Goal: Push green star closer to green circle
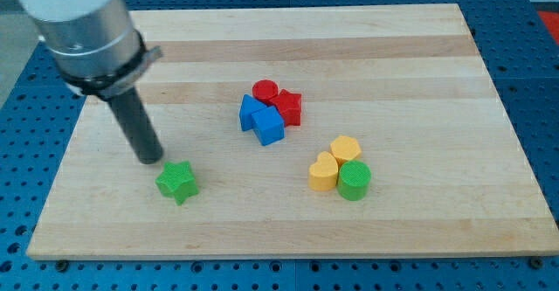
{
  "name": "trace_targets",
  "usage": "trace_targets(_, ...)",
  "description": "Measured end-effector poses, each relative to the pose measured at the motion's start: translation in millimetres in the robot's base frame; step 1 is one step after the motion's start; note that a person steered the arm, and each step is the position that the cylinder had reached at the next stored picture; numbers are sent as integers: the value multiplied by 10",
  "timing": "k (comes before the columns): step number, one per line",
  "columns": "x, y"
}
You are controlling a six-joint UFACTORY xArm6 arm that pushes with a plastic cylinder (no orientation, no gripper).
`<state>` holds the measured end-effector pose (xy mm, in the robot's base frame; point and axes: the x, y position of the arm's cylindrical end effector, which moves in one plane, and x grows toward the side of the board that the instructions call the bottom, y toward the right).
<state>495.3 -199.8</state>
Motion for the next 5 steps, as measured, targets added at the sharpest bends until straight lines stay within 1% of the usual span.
trace_targets(1,129,-320)
trace_targets(2,323,-231)
trace_targets(4,465,1151)
trace_targets(5,467,1277)
